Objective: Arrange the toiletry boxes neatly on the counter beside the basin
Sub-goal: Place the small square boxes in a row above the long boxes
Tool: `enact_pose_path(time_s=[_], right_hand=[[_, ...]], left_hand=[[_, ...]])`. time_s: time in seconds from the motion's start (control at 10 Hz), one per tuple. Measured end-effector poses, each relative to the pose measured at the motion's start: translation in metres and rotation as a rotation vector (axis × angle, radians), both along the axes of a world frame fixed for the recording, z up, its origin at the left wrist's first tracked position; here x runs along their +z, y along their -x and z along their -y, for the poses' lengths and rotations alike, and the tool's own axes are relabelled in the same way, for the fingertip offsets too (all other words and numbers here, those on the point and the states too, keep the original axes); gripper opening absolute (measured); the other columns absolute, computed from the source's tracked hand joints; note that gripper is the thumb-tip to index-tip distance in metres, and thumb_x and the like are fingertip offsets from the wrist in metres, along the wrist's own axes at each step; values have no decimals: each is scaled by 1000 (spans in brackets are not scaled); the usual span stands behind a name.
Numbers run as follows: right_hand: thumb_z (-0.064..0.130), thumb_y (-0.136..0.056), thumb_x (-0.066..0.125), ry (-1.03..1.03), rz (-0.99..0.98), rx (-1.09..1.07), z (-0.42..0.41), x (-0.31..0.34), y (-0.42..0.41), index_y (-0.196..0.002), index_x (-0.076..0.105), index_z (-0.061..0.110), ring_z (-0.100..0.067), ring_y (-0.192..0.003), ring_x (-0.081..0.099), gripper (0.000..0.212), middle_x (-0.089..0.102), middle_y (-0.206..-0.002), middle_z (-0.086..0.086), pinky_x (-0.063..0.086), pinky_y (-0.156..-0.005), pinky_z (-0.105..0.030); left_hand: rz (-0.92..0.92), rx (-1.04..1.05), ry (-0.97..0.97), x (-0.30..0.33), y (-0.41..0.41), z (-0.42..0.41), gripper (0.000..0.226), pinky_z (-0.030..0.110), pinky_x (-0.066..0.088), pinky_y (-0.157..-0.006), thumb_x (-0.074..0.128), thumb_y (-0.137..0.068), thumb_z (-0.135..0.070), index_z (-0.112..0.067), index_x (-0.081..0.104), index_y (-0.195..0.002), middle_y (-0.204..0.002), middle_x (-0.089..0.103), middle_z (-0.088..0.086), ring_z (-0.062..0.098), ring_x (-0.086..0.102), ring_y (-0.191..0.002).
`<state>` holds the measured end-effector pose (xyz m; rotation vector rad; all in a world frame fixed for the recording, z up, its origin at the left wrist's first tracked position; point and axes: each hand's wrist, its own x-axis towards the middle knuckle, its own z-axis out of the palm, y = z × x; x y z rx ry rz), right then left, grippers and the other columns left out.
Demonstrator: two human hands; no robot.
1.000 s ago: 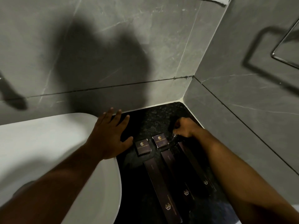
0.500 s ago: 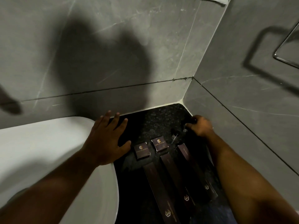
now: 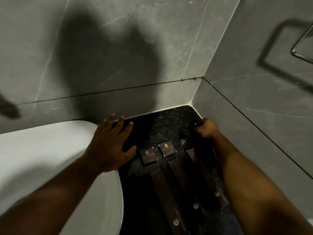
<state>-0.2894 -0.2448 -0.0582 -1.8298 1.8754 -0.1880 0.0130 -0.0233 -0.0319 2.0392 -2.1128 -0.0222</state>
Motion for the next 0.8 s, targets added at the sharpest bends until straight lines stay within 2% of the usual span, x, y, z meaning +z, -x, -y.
enact_pose_path(time_s=[0.1,0.2,0.3,0.4,0.6,0.7,0.8], right_hand=[[3,-69,74,51,290,-138,-6,9,13,-93,67,9,-22,-64,60,25,66,-82,-14,51,-52,-17],[-1,-63,78,54,327,-178,-12,15,24,-88,63,9,-18,-56,55,30,62,-73,-10,42,-37,-10],[2,-61,82,30,306,-151,-16,12,26,-80,60,13,-18,-59,56,31,63,-76,-10,48,-46,-15],[3,-62,83,26,291,-107,-21,5,22,-74,55,19,-23,-73,60,34,65,-83,-12,50,-67,-29],[5,-67,81,4,284,-113,-28,1,21,-88,59,13,-22,-78,59,32,64,-89,-11,44,-70,-27],[8,-66,81,16,269,-110,-24,-4,26,-89,59,13,-29,-85,64,31,67,-92,-14,47,-72,-29],[11,-65,83,3,280,-107,-28,0,25,-97,60,13,-29,-90,65,40,66,-97,-13,52,-78,-34]], left_hand=[[-10,1,-1,1,0,0,79,52,13,-111,27,-79,-65,-20,28,-144,-152,29,16,37,11,-142],[-19,0,5,2,1,-1,78,51,11,-110,27,-79,-64,-19,30,-143,-151,30,17,38,13,-141],[-9,-2,10,3,1,-1,78,50,12,-110,28,-79,-64,-18,31,-142,-150,32,17,39,15,-141],[-11,5,-3,3,1,-1,79,52,13,-110,28,-78,-64,-18,32,-142,-150,32,18,39,16,-141],[-8,4,3,4,2,-1,79,50,11,-109,28,-78,-64,-17,32,-142,-150,32,18,39,15,-141],[-11,-4,26,3,2,-1,78,49,12,-109,29,-79,-63,-17,33,-142,-149,33,18,39,16,-140],[-4,1,5,4,1,-1,77,52,15,-109,30,-79,-62,-16,35,-141,-148,35,19,40,18,-140]])
